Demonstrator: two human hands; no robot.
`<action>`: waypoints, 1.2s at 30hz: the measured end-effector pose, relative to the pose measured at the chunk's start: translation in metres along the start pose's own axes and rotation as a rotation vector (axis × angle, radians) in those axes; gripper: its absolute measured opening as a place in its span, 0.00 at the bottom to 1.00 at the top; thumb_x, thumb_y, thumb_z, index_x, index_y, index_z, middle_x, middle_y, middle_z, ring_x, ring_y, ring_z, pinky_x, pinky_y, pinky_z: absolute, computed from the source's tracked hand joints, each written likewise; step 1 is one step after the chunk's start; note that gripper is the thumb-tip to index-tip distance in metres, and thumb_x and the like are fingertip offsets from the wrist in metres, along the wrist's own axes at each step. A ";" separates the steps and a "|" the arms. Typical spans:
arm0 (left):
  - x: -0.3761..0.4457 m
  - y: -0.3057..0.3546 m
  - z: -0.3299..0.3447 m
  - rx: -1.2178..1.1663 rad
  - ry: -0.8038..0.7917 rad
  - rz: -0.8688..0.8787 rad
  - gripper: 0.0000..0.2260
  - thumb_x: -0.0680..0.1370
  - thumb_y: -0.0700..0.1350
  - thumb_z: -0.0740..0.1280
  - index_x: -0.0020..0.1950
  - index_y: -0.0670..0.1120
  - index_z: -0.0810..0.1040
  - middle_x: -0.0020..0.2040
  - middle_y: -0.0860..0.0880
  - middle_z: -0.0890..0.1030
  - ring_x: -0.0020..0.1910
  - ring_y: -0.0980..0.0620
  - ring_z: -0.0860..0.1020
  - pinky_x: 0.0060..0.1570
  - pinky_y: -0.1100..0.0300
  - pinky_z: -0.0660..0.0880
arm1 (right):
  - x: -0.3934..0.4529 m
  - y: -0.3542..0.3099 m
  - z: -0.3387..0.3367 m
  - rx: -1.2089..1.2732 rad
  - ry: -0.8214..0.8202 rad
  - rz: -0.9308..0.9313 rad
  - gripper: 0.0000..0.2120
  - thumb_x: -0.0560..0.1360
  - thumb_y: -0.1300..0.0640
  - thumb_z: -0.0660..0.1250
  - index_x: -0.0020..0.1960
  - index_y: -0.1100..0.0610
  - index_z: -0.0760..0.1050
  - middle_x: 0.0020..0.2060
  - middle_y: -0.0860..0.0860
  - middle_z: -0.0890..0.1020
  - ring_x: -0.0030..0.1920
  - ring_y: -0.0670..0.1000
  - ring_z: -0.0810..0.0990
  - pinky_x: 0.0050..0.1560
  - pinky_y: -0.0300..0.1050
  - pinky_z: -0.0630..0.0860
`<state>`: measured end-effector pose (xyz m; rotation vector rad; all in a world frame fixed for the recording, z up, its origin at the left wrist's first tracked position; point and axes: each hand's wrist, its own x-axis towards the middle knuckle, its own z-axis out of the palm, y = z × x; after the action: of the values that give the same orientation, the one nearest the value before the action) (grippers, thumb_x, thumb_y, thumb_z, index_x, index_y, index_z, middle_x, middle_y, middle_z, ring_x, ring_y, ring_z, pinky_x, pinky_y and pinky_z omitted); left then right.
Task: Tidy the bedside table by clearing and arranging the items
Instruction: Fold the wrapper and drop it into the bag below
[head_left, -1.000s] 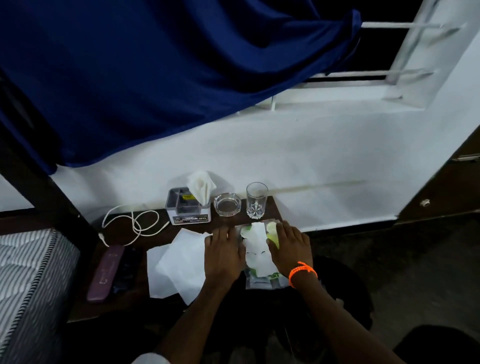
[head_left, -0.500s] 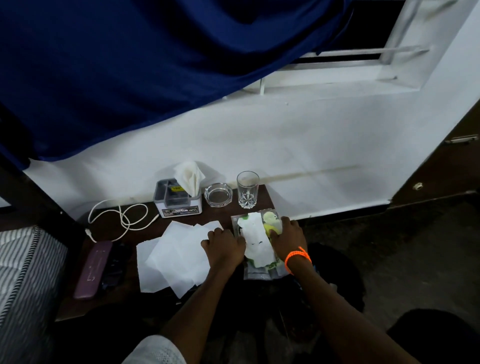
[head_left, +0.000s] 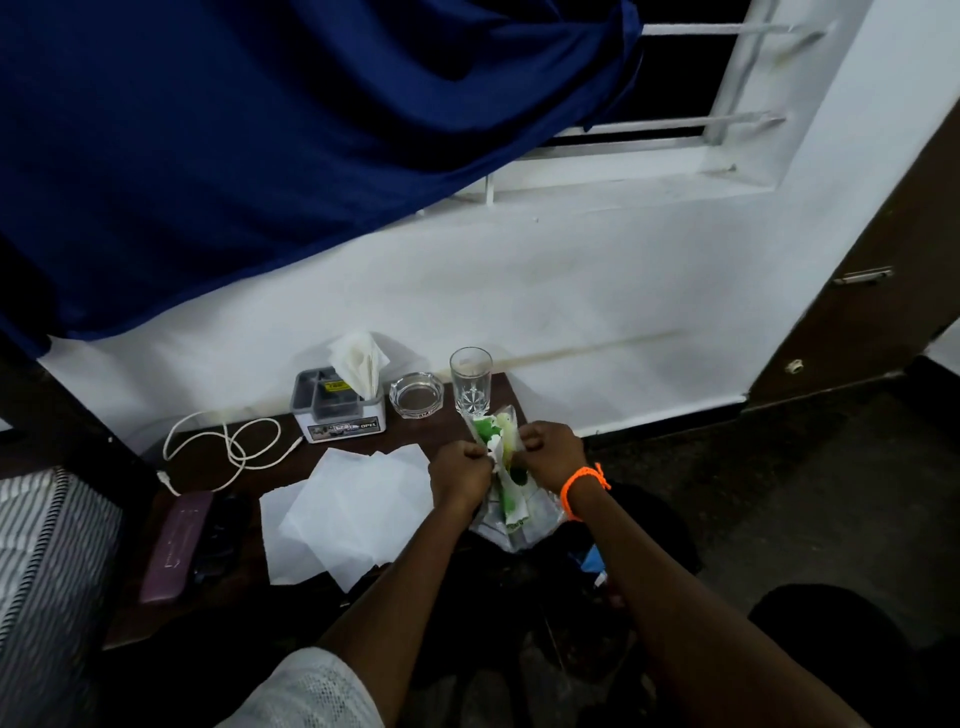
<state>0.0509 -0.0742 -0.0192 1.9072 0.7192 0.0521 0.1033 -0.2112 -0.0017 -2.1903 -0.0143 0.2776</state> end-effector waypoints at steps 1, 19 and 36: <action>-0.002 0.005 0.001 -0.032 -0.005 0.004 0.08 0.73 0.42 0.73 0.52 0.47 0.87 0.50 0.49 0.86 0.53 0.49 0.82 0.51 0.61 0.75 | 0.001 0.002 -0.002 0.030 -0.013 -0.006 0.18 0.60 0.61 0.79 0.50 0.60 0.84 0.42 0.56 0.86 0.47 0.55 0.85 0.52 0.54 0.82; -0.047 0.019 0.106 0.069 -0.450 0.293 0.29 0.71 0.37 0.68 0.72 0.50 0.75 0.62 0.47 0.84 0.61 0.47 0.82 0.61 0.50 0.79 | -0.013 0.094 -0.077 0.150 0.100 0.167 0.28 0.59 0.63 0.80 0.59 0.59 0.81 0.48 0.58 0.85 0.48 0.56 0.83 0.52 0.55 0.82; -0.028 -0.045 0.218 0.326 -0.505 0.291 0.17 0.79 0.30 0.65 0.67 0.38 0.77 0.56 0.38 0.83 0.54 0.40 0.81 0.48 0.65 0.72 | 0.010 0.219 -0.069 0.165 0.160 0.488 0.16 0.66 0.61 0.76 0.54 0.59 0.81 0.44 0.57 0.84 0.48 0.59 0.83 0.52 0.53 0.81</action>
<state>0.0837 -0.2552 -0.1482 2.1993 0.1091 -0.3736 0.1072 -0.3956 -0.1390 -2.0195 0.6167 0.3586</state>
